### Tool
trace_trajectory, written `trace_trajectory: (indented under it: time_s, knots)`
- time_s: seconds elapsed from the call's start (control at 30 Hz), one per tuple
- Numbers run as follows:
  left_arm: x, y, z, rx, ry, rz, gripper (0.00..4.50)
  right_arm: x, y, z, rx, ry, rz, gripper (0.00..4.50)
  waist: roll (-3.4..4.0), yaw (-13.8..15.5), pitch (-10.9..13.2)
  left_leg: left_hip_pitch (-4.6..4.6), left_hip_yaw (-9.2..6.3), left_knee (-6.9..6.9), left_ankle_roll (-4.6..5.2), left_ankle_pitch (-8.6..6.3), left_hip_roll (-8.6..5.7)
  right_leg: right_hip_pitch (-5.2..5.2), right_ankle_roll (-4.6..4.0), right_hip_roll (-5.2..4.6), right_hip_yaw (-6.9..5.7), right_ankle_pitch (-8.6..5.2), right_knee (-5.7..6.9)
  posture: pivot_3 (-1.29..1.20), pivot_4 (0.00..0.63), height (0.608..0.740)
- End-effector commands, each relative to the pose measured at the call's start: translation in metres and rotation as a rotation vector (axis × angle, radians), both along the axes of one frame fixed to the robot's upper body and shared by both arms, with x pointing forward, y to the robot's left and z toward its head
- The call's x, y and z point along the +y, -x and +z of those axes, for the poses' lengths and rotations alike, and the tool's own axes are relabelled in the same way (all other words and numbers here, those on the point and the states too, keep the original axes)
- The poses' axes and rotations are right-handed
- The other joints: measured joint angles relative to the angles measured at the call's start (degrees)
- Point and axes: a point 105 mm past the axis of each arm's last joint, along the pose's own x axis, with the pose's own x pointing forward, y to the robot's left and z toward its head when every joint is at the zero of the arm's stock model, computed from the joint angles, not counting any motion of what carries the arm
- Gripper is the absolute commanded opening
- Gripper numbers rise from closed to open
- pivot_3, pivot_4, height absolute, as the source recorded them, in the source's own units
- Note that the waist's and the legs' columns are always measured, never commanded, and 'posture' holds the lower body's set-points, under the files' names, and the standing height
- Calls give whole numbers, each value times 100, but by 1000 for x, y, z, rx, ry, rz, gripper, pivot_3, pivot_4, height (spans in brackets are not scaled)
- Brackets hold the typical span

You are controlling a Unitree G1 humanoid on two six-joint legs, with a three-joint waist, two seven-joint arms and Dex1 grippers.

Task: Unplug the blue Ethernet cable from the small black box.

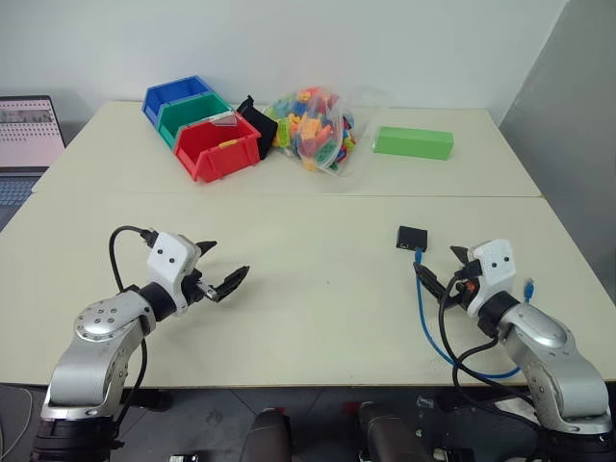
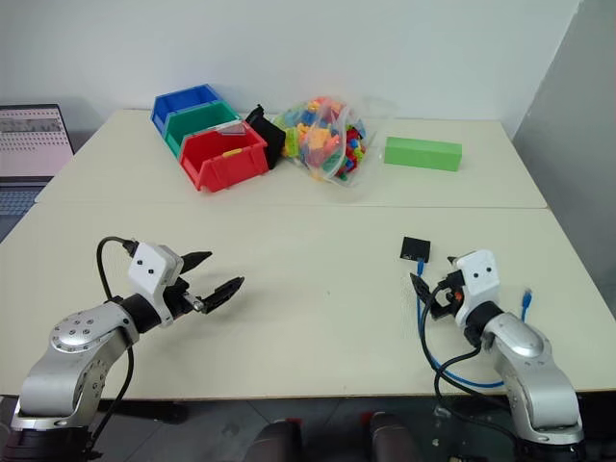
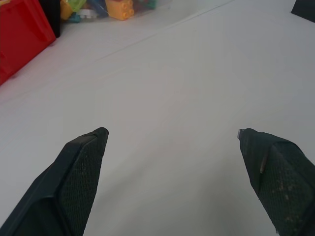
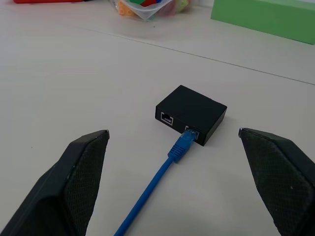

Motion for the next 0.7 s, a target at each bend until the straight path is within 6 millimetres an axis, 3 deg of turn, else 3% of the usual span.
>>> trace_trajectory:
  time_s: [0.03,0.43,0.7]
  knots:
    - [-3,1,21,-78,-14,-21,4500,-3,-2,13,-51,7,3,4472,0,0,0,0,0,0,0,0,0,0,0,0,0,0,0,0,150,740]
    - [-17,6,17,-58,-47,-85,4500,6,-2,7,-30,3,17,4472,0,0,0,0,0,0,0,0,0,0,0,0,0,0,0,0,150,740]
    - [-72,40,14,51,-10,-446,4500,11,-13,-27,49,29,-174,4472,0,-3,0,0,1,0,0,0,0,-1,0,0,2,0,0,0,150,740]
